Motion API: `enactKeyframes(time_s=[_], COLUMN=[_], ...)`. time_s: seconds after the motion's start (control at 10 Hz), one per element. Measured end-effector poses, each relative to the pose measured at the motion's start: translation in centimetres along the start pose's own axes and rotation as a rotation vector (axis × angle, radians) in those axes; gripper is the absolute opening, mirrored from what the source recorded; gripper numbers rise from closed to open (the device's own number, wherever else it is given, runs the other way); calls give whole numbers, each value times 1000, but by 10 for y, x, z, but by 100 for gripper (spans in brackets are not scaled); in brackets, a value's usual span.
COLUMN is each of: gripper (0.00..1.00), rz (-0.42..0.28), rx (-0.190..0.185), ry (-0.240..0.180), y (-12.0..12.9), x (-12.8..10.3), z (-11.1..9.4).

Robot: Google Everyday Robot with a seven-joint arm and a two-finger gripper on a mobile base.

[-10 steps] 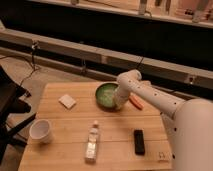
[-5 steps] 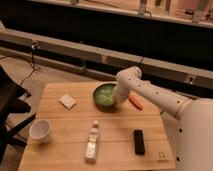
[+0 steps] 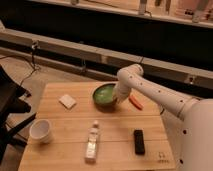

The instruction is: Pick up the ceramic bowl

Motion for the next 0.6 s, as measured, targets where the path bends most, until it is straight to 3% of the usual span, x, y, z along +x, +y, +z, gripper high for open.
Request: enactKeyframes(time_s=[0.3,0.6], gripper=[18,18], rz=[-11,-17], rx=[4,8], ry=[7,11], y=[1,-2], x=[1,1], z=[-2,-21])
